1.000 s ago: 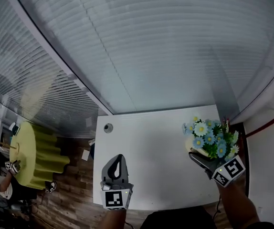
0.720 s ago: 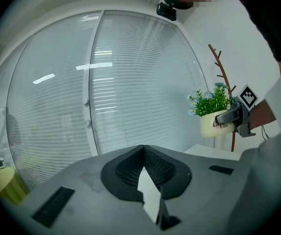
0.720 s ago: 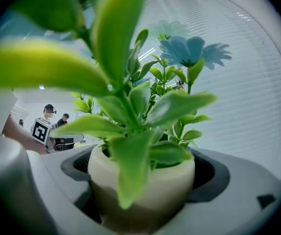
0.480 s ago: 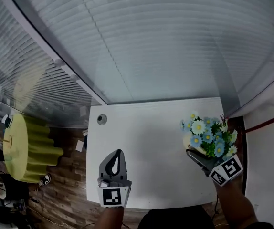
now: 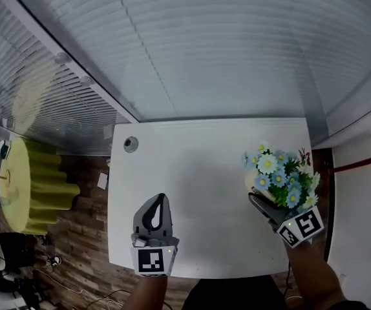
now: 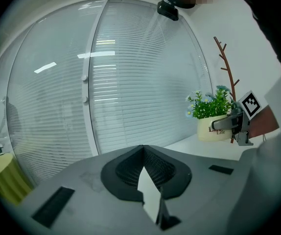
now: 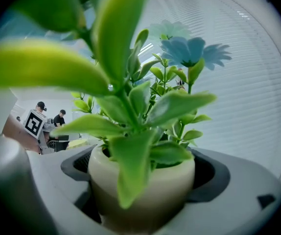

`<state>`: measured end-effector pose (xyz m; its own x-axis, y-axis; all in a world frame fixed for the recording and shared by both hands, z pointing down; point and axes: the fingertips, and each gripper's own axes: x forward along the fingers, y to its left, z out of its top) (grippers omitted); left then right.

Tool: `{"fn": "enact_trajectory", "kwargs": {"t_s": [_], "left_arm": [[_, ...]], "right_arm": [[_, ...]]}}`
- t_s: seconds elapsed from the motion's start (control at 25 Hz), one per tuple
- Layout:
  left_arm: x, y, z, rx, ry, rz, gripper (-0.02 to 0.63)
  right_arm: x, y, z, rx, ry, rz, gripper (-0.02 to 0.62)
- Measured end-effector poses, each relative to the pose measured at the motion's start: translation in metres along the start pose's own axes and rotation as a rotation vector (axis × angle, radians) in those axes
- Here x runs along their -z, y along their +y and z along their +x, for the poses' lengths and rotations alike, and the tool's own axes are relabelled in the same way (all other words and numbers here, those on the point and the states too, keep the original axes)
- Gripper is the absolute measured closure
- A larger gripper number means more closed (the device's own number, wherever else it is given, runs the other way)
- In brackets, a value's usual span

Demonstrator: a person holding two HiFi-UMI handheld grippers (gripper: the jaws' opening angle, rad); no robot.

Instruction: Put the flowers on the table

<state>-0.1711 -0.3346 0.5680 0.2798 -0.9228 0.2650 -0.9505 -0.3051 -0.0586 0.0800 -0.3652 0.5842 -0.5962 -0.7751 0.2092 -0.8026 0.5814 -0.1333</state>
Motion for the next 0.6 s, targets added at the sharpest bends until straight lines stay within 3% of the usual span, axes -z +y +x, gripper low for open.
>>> {"fn": "enact_trajectory", "kwargs": {"t_s": [0.6], "left_arm": [[0.03,-0.01,0.011,0.017,0.063,0.012,0.601]], "right_arm": [[0.053,-0.003,0.016,0.005,0.042,-0.029,0.052]]}}
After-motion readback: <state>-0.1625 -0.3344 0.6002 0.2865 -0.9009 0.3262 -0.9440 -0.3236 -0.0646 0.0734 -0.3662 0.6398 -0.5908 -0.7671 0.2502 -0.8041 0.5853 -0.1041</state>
